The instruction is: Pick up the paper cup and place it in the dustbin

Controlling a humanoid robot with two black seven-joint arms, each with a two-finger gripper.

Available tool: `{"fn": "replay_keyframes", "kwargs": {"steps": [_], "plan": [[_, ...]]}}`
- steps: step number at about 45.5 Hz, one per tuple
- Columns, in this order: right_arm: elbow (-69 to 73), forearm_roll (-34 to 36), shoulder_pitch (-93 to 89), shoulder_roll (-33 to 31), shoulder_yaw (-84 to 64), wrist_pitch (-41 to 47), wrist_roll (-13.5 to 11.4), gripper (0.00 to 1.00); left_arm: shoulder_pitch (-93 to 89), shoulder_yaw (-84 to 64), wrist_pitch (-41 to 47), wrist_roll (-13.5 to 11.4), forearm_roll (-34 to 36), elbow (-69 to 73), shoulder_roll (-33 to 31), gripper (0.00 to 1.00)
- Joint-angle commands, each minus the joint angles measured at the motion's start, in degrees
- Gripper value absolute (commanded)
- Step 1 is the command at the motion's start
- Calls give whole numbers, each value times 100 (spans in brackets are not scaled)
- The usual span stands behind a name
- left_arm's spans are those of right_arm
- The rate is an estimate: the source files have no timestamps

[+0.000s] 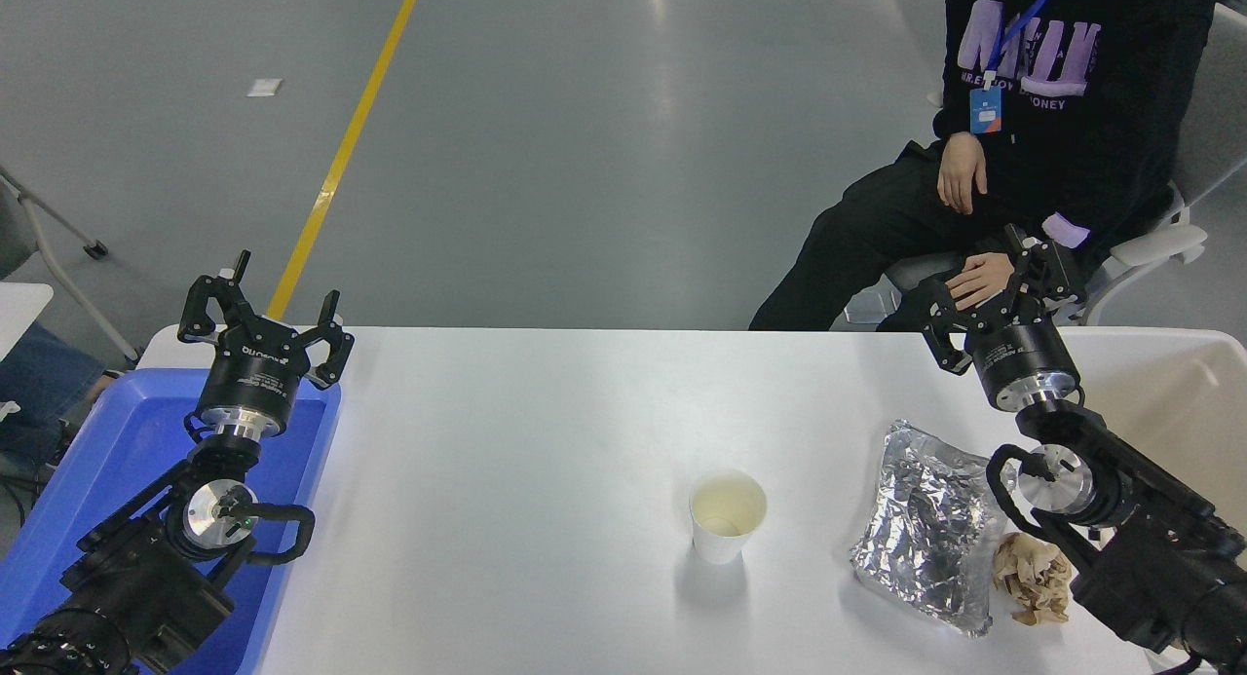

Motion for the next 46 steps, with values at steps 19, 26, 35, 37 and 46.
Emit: {"fn": "replay_keyframes", "kwargs": {"steps": [19,26,35,37,46], "plan": [[-27,8,36,-5,29,0,0,100,0,18,0,0,0,0,9,98],[-36,0,97,-13,29,0,0,100,0,18,0,0,0,0,9,98],[-36,8,150,-40,-6,-44,-26,100,0,18,0,0,9,0,9,98],[-45,0,185,-48,-6,-62,-44,100,0,18,0,0,0,0,9,98],[254,456,308,-1040,-1357,-132,-18,100,0,18,0,0,0,0,9,98]]}}
